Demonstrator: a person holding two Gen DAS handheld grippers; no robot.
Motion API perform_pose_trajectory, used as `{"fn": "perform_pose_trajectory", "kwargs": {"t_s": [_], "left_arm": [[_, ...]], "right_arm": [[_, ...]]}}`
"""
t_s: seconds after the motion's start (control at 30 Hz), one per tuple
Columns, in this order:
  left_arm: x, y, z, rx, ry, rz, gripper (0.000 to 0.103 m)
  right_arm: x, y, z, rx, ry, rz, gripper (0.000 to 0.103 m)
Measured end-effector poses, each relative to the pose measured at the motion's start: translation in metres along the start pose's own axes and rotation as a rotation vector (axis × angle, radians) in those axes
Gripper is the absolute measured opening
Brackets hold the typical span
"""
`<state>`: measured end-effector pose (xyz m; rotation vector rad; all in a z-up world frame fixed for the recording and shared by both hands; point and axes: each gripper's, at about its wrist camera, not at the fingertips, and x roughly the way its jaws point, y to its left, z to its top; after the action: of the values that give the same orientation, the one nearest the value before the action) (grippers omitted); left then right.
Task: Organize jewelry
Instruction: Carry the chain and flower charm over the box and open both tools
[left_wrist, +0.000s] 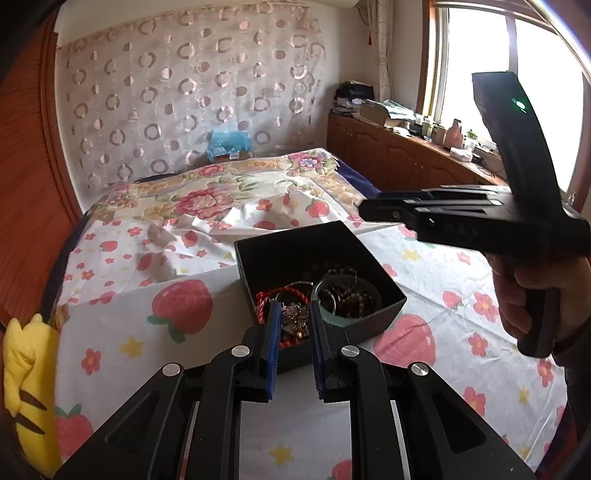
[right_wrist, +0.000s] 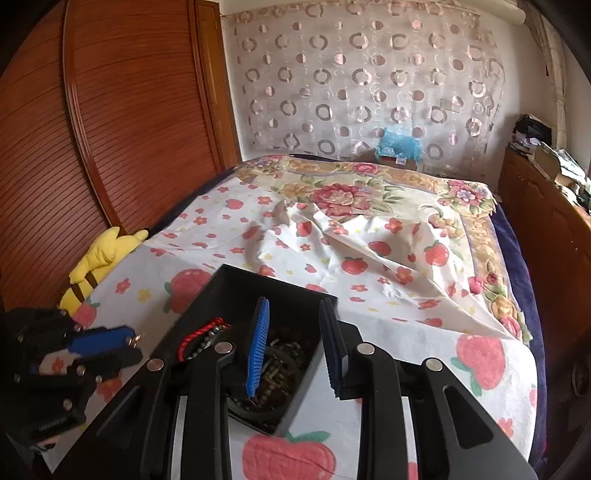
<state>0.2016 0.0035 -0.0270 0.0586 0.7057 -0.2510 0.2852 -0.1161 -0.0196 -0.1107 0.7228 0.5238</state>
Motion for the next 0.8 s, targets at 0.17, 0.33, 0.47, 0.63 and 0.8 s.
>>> {"fn": "perform_pose_trajectory", "kwargs": {"t_s": [0.17,0.33,0.47,0.63,0.8], "left_arm": [[0.017,-0.004,0.007,0.007,0.014,0.008,0.014],[0.032,-0.006,0.019,-0.009,0.026,0.008,0.014],[0.034,-0.006,0.028,-0.014,0.019,0.035,0.024],[0.022,-0.004,0.027,-0.030,-0.012,0.073,0.064],[0.000,-0.008,0.015,-0.024,-0.051,0.110,0.091]], "right_arm": [[-0.008,-0.010,-0.013,0.006,0.006,-0.019,0.031],[-0.018,-0.016,-0.025,0.025,-0.009,-0.018,0.031],[-0.026,-0.016,-0.031,0.031,-0.029,-0.027,0.031],[-0.039,-0.014,-0.041,0.030,-0.057,-0.047,0.031],[-0.053,-0.011,-0.054,0.046,-0.076,-0.045,0.031]]}}
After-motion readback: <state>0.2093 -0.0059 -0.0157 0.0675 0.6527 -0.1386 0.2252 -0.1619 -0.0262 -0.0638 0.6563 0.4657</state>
